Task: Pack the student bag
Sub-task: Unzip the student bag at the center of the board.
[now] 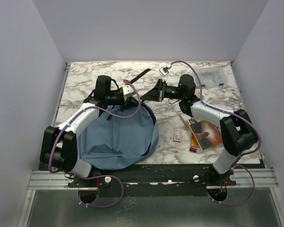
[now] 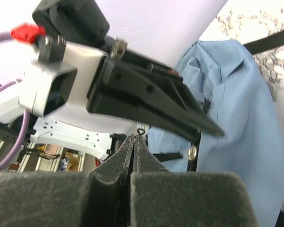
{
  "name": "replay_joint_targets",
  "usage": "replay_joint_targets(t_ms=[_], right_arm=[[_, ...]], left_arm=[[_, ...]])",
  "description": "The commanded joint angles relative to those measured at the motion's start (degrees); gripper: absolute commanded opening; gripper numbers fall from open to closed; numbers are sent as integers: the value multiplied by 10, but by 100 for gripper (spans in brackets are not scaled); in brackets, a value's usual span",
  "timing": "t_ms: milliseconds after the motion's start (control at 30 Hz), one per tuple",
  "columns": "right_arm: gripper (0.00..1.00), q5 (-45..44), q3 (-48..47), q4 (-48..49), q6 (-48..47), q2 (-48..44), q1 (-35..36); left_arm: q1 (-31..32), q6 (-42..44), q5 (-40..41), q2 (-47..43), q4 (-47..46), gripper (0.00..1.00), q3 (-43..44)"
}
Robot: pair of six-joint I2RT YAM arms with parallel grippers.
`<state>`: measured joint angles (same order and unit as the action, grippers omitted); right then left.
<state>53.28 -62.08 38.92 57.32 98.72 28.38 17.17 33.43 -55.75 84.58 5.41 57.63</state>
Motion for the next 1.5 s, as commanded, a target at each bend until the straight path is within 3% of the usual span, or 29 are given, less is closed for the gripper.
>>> replay_joint_targets(t_ms=[0, 100, 233, 367, 567, 633, 700, 767, 800, 867, 967, 1133, 1267, 1467], right_arm=[[1, -37, 68, 59, 9, -73, -10], [1, -95, 130, 46, 39, -115, -27], [1, -105, 236, 156, 127, -175, -58], [1, -98, 249, 37, 60, -221, -59], [1, -70, 286, -42, -20, -218, -40], [1, -101, 237, -185, -132, -209, -40], [1, -154, 130, -394, -260, -166, -40], [1, -197, 63, -474, -319, -144, -40], [7, -216, 48, -481, -332, -151, -40], [29, -242, 41, -462, -340, -174, -40], [47, -272, 2, -467, -370, -173, -41], [59, -189, -111, -540, -432, -78, -40], [63, -104, -117, -529, -459, -35, -41], [64, -51, -113, -516, -479, -15, -41]], left_arm=[[-27, -34, 25, 26, -2, 0, 33], [-45, -55, 27, 39, -2, 0, 49], [-54, -65, 54, 47, -1, 0, 62], [-56, -79, 74, 59, 1, 0, 80], [-56, -115, 68, 73, 29, 0, 119], [-56, -104, 51, 61, 29, 0, 107], [-55, -94, 46, 52, 28, 0, 94], [-54, -93, 49, 45, 27, 0, 86], [-54, -93, 49, 43, 27, 0, 83], [-54, -90, 50, 36, 27, 0, 79], [-54, -81, 42, 28, 27, 0, 73], [-54, -77, 30, 19, 27, 0, 72], [-54, -75, 30, 18, 27, 0, 72], [-53, -88, 19, 28, 27, 0, 83]])
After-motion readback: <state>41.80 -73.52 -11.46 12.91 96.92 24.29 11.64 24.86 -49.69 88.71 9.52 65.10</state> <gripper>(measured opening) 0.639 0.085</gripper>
